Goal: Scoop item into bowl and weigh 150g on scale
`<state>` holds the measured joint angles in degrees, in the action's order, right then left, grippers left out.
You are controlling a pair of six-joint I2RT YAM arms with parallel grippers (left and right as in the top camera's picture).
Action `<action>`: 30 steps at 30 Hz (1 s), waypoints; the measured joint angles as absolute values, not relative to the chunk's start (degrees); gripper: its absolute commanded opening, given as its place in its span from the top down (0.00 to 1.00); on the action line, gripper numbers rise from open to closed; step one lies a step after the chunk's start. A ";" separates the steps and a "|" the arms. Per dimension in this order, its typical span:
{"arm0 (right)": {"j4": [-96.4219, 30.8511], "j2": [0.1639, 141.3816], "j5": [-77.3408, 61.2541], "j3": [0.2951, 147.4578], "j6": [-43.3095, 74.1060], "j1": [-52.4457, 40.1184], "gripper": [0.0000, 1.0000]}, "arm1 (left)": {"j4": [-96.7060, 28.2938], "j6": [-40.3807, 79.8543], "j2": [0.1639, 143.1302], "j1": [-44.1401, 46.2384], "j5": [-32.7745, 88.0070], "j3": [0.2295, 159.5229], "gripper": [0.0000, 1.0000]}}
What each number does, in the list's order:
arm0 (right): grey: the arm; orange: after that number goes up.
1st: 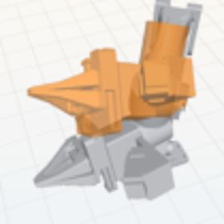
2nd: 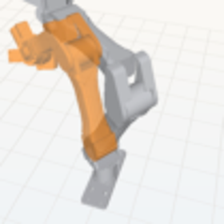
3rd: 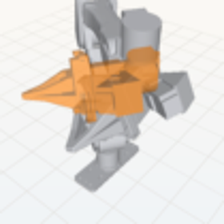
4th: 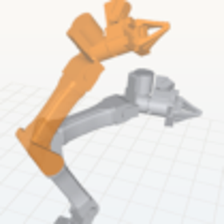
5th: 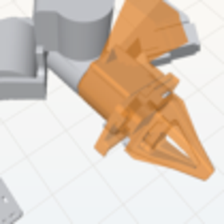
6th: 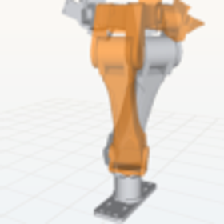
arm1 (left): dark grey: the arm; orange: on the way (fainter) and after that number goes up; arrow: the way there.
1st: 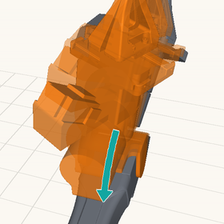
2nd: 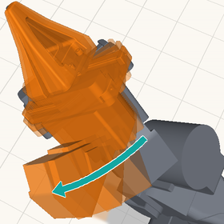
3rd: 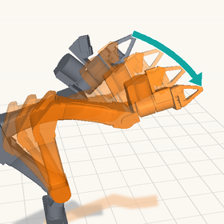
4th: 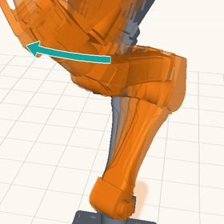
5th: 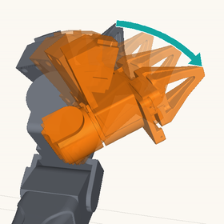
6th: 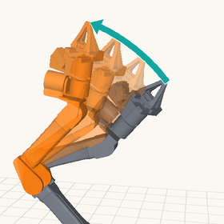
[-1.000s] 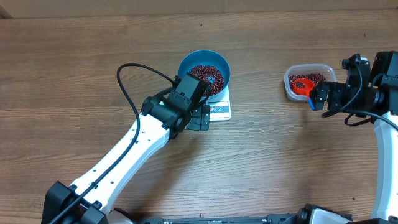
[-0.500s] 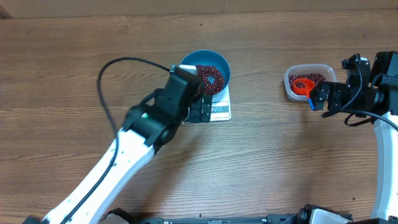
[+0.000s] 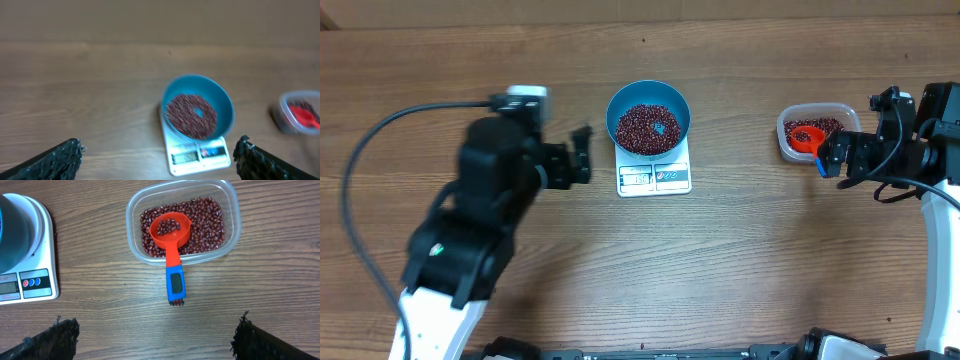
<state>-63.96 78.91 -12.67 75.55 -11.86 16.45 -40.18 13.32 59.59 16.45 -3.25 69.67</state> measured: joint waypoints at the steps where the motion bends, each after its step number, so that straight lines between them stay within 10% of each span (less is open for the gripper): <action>1: -63.94 78.91 -12.67 75.55 -11.88 16.45 0.00 | -40.21 13.02 58.65 15.27 -2.79 69.67 0.00; 30: -64.01 78.91 -12.67 75.55 -12.01 16.45 0.00 | 11.73 11.00 18.70 -3.99 10.59 15.64 0.00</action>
<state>-64.01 78.91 -12.67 75.55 -12.01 16.45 11.73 11.00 18.70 -3.99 10.59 15.64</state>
